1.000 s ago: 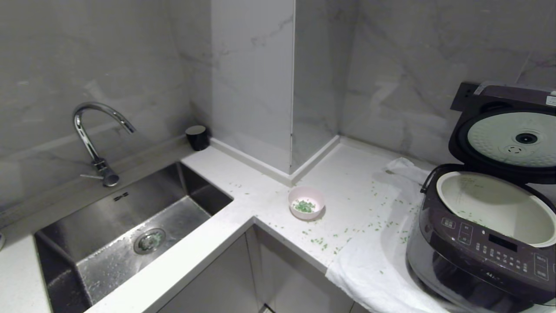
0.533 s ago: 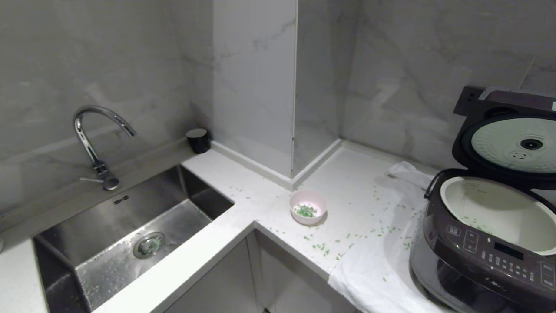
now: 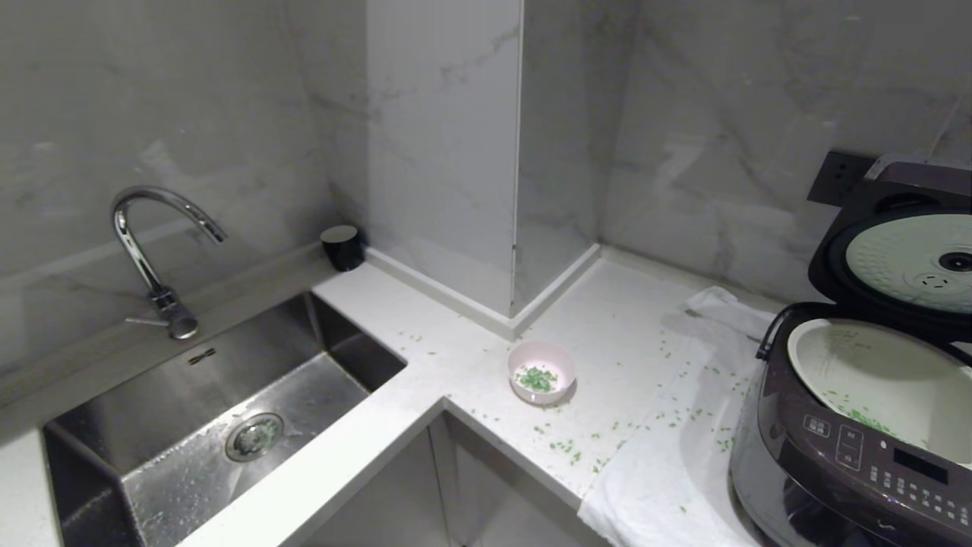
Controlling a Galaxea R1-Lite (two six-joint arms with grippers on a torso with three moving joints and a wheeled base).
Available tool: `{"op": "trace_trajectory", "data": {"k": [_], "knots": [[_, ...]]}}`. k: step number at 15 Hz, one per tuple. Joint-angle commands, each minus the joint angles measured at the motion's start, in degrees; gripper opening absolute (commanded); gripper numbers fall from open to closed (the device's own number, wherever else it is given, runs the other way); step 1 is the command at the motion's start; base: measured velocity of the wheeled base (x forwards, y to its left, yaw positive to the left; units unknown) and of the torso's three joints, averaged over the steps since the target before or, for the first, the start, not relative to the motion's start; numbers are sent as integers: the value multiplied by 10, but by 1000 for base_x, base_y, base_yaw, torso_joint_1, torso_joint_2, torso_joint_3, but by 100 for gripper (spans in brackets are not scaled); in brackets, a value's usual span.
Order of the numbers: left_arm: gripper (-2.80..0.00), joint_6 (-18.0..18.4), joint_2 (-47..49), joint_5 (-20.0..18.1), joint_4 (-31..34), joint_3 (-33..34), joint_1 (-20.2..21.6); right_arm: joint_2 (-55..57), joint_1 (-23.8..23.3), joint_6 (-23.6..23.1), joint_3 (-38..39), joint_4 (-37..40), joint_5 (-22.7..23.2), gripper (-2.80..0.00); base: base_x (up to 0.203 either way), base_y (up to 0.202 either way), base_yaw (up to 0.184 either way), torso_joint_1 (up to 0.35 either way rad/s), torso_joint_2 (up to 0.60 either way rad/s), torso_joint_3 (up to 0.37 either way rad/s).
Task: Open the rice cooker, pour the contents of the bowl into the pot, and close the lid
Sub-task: Turn on the tap
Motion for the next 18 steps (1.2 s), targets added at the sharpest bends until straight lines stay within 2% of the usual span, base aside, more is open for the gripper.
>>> {"op": "trace_trajectory", "data": {"k": [1, 6, 10, 13, 15, 16, 18], "knots": [[-280, 0, 0, 0, 0, 0, 0, 0, 0, 0, 1, 0, 0, -280, 0, 0, 0, 0, 0, 0], [-280, 0, 4, 10, 0, -13, 3, 0, 0, 0, 1, 0, 0, -280, 0, 0, 0, 0, 0, 0], [-280, -8, 120, 21, -9, -92, 2, 0, 0, 0, 1, 0, 0, -280, 0, 0, 0, 0, 0, 0], [-280, -22, 275, 32, -47, -133, 13, 0, 0, 0, 1, 0, 0, -280, 0, 0, 0, 0, 0, 0], [-280, -40, 421, 40, -93, -167, 37, 0, 0, 0, 1, 0, 0, -280, 0, 0, 0, 0, 0, 0], [-280, -53, 500, 48, -118, -189, 48, 0, 0, 0, 1, 0, 0, -280, 0, 0, 0, 0, 0, 0], [-280, -101, 658, 77, -155, -252, 63, 0, 0, 0, 1, 0, 0, -280, 0, 0, 0, 0, 0, 0]]}}
